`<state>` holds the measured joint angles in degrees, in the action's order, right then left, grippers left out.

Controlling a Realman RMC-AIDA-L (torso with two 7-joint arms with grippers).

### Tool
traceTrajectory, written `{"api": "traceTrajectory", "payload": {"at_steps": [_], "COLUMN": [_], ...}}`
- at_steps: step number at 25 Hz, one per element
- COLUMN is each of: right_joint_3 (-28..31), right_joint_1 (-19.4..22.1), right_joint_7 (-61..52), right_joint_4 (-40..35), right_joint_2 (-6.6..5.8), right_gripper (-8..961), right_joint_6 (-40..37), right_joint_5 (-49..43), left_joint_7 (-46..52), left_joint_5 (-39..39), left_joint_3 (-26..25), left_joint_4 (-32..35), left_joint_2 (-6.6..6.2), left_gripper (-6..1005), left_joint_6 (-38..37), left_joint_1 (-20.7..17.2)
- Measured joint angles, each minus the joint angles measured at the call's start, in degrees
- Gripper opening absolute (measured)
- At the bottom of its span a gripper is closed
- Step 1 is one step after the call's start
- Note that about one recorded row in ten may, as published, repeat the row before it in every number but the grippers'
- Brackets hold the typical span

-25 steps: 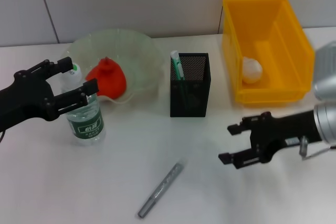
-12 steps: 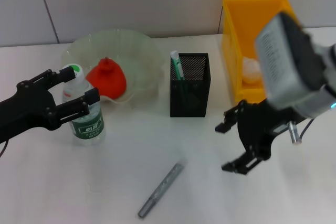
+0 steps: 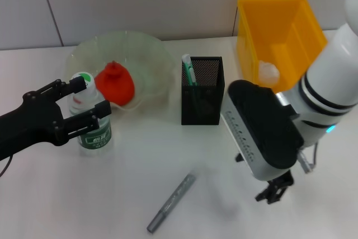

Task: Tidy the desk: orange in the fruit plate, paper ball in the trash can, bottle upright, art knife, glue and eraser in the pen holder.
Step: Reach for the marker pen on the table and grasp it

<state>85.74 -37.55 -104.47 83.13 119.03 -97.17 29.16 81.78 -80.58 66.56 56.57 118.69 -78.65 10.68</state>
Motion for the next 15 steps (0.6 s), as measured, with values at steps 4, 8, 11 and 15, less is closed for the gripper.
{"api": "traceTrajectory", "payload": {"at_steps": [4,8,11,15], "right_joint_3": [-0.65,-0.34,0.01,0.02], "right_joint_1": [-0.96,-1.68,-2.81,-4.09], "right_joint_7": [0.18,2.33,3.85,6.13], "right_joint_4": [0.70,0.03,-1.59,-3.77], "right_joint_2": [0.08,0.03,-0.02,-0.06], "right_gripper": [812,811,810,806], "right_joint_6": [1.41,1.75,1.85,2.48], "right_joint_5": [2.56,5.71,7.18,7.48], "left_joint_7": [-0.30,-0.72,-1.58,-3.83], "left_joint_5": [0.00,0.22,0.83,2.56], "left_joint_3": [0.18,0.09,0.12,0.24], "left_joint_4": [-0.26,-0.64,-0.83,-1.28], "left_joint_2": [0.06,0.05,0.01,0.02], "left_gripper": [842,841,842,843], "left_joint_6": [-0.11,-0.33,-0.58,-1.44], "left_joint_1": [0.10,0.18,0.07,-0.31]}}
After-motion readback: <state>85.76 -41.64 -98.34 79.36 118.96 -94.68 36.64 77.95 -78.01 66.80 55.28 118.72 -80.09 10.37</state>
